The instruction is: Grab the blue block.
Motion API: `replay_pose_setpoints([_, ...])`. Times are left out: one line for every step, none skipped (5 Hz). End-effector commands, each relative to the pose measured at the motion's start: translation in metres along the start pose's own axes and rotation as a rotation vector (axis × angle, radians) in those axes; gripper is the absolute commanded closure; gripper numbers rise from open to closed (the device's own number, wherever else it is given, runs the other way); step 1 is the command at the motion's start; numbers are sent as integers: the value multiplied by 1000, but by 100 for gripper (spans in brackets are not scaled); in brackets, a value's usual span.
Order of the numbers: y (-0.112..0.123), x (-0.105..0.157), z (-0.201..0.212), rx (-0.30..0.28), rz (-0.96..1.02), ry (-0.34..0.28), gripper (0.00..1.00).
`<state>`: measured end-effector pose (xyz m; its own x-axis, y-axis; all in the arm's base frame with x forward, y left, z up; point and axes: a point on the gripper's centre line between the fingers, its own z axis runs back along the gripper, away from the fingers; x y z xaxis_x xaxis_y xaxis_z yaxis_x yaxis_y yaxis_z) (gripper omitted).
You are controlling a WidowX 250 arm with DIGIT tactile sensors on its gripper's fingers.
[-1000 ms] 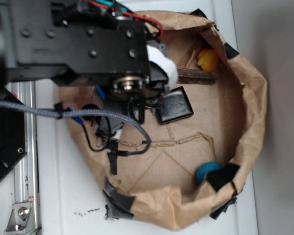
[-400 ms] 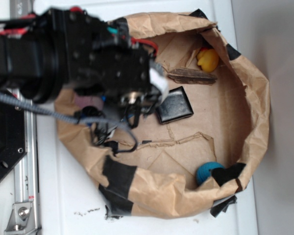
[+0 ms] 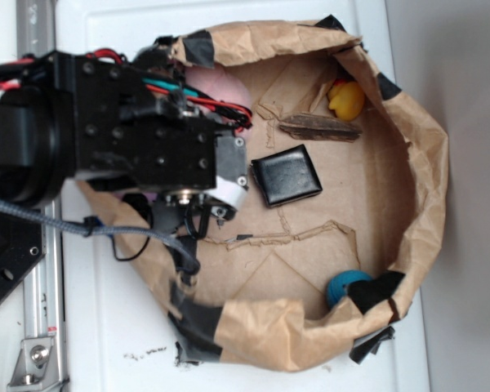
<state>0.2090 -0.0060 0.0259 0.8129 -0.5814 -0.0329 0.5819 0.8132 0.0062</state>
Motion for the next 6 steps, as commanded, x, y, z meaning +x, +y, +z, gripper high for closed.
replay_pose_setpoints([11, 21, -29, 10, -60, 34, 6])
replay_pose_setpoints([12, 17, -29, 21, -32, 33, 100])
replay_pose_setpoints([20, 15, -15, 54, -11, 7, 100])
replay_pose_setpoints([34, 12, 4, 86, 27, -31, 100])
replay_pose_setpoints([45, 11, 48, 138, 85, -120, 100])
replay_pose_setpoints([53, 24, 98, 155, 198, -250, 100])
